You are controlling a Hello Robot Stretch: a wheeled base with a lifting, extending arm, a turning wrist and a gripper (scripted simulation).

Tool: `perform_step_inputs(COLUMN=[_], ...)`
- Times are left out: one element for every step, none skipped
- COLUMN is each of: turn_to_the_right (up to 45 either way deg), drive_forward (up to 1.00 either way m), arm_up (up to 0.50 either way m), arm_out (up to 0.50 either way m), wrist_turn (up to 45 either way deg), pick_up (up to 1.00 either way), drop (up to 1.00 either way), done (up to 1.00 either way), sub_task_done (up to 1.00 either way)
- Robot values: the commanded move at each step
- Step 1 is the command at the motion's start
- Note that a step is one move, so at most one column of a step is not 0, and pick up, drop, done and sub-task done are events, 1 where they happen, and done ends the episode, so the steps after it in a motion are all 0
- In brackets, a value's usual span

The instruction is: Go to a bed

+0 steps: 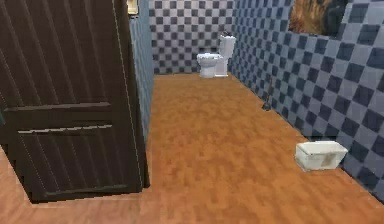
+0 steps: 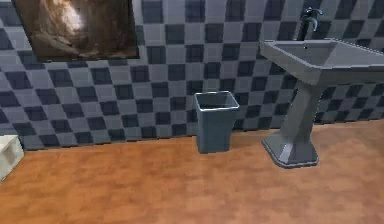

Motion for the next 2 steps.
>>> perform_step_inputs(turn_to_the_right=[0.0,-45.0], drive_forward=[0.2,0.0], arm_up=[0.0,0.0], arm_out=[0.0,0.0], wrist_turn=[0.0,0.0], pick_up=[0.0,0.0], drop=[0.0,0.0], done=[0.0,0.0], sub_task_done=[0.0,0.0])
